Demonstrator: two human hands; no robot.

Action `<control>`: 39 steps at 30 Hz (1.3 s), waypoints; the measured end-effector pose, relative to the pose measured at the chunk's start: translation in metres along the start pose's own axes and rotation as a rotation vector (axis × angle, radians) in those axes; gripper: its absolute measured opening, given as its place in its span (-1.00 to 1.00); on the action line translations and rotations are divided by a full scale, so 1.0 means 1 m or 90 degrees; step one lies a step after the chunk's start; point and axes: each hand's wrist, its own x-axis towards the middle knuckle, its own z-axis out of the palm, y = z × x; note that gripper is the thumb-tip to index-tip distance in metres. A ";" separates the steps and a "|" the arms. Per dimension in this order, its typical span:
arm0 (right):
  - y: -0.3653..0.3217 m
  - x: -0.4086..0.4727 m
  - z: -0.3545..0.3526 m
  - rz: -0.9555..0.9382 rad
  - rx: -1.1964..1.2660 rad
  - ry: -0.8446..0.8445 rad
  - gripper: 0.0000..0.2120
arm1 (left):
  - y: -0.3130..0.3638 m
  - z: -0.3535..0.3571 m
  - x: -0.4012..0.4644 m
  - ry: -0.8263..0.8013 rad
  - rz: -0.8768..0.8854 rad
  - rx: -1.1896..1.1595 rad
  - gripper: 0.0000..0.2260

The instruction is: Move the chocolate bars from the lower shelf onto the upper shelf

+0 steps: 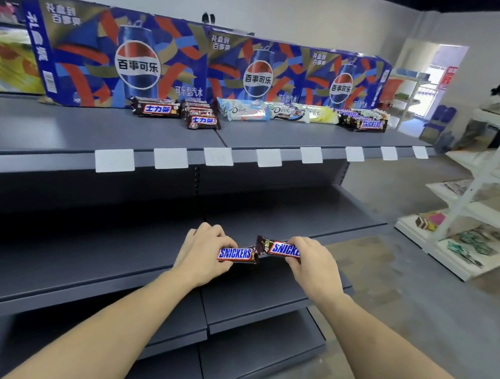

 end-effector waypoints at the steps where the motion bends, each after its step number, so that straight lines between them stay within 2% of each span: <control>1: 0.009 0.001 -0.002 0.003 -0.002 0.003 -0.70 | 0.007 0.003 0.005 0.011 0.015 0.026 -0.72; 5: 0.053 0.002 -0.018 -0.001 -0.006 0.017 -0.69 | 0.047 0.013 0.027 0.048 0.040 0.095 -0.70; 11: 0.141 -0.001 -0.053 -0.009 -0.014 0.048 -0.72 | 0.136 0.028 0.053 0.035 0.016 0.121 -0.71; 17: 0.211 -0.009 -0.085 0.008 -0.005 0.075 -0.76 | 0.218 0.032 0.070 0.021 -0.069 -0.005 -0.69; 21: 0.240 -0.001 -0.105 0.004 -0.001 0.101 -0.79 | 0.253 0.028 0.089 0.040 -0.071 -0.027 -0.70; 26: 0.268 0.029 -0.129 -0.021 -0.018 0.162 -0.77 | 0.272 0.012 0.132 0.121 0.027 0.095 -0.76; 30: 0.282 0.067 -0.146 -0.052 -0.037 0.180 -0.74 | 0.273 -0.008 0.175 0.193 0.068 0.129 -0.76; 39: 0.305 0.161 -0.170 -0.081 -0.061 0.153 -0.75 | 0.259 -0.029 0.257 0.287 0.032 0.142 -0.69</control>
